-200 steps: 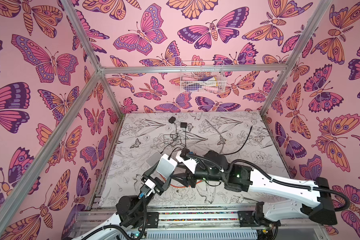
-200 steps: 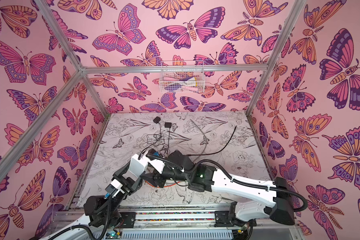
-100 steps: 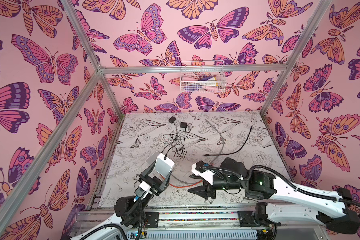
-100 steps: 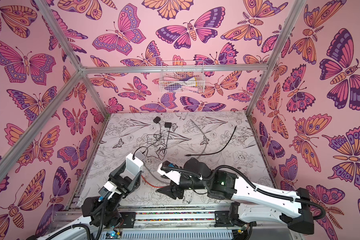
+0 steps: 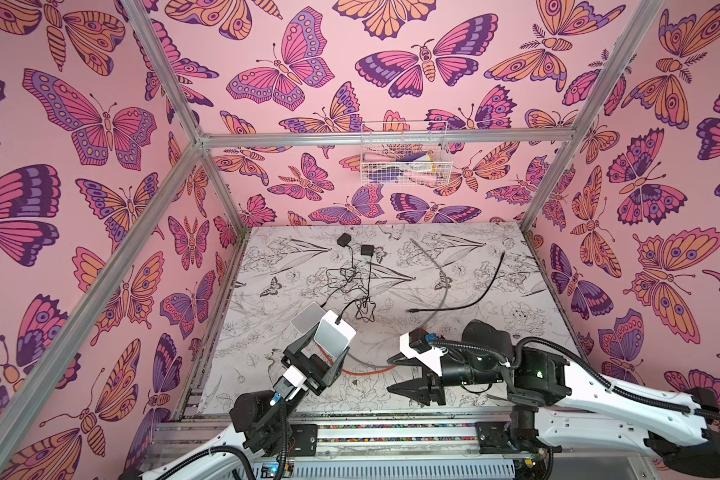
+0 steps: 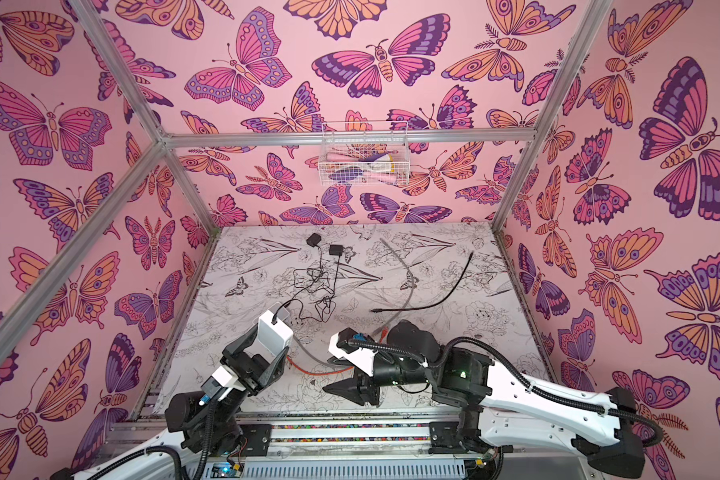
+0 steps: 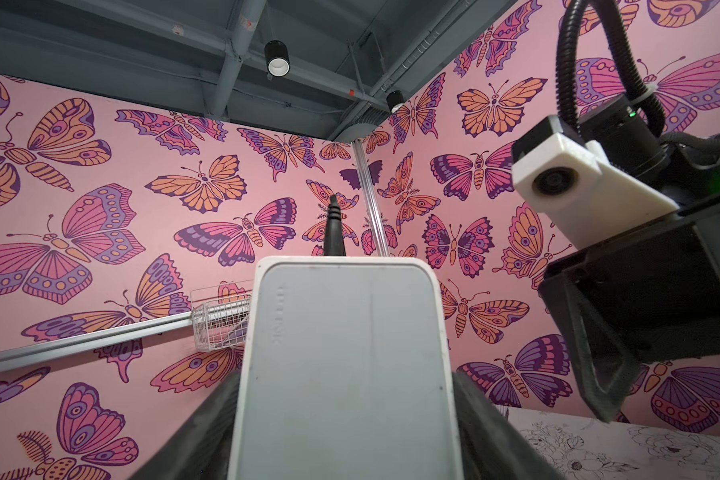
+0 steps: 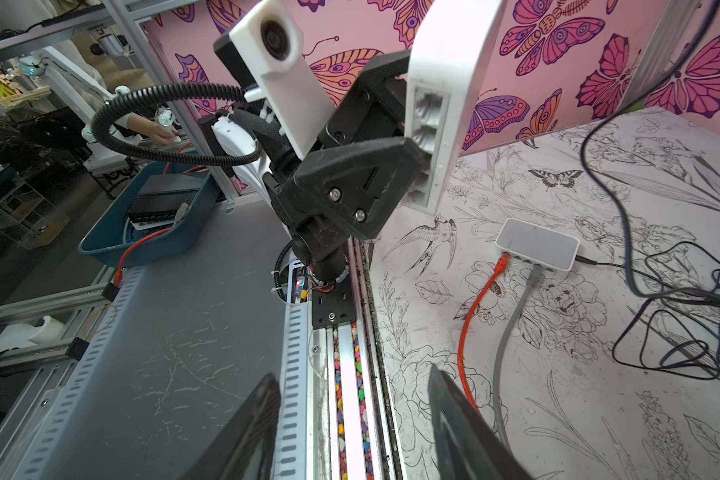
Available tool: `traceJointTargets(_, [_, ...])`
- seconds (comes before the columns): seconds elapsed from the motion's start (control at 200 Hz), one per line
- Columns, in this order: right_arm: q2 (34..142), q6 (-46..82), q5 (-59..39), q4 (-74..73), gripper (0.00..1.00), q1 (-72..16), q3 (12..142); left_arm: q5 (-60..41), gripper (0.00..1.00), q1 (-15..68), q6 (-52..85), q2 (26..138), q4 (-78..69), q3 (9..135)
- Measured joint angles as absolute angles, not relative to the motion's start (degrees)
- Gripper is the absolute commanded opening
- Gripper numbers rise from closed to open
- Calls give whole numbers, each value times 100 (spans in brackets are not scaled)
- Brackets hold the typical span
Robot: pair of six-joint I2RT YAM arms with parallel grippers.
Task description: Insert the plug into the switch port
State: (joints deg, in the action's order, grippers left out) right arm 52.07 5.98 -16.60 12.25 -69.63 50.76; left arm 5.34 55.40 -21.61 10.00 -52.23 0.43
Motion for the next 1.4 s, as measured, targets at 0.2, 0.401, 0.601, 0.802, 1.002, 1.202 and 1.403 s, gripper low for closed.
traceJointTargets(0.2, [5347,781,-1153,1122,62,-6149,4884,556,0,5457,-2084,1229,-5225,43])
traceJointTargets(0.401, [6097,956,-1151,676,64,-5422,4458,626,0,5334,-1848,1328,-5057,64])
traceJointTargets(0.601, [7142,939,-1424,49,64,-5308,4512,696,0,5170,-1492,1404,-4458,320])
traceJointTargets(0.802, [8361,1160,-1931,-749,64,-4716,5017,707,0,5052,-1083,1433,-4093,342])
traceJointTargets(1.002, [9192,1612,-2729,-1671,58,-4115,5642,753,0,5022,-725,1048,-3454,340])
traceJointTargets(1.202, [9310,1944,-2961,-2139,48,-3826,5894,963,0,5019,-480,379,-2821,281])
traceJointTargets(1.403, [9310,2102,-3006,-2211,48,-3645,6309,1212,0,5019,-246,360,-2383,121])
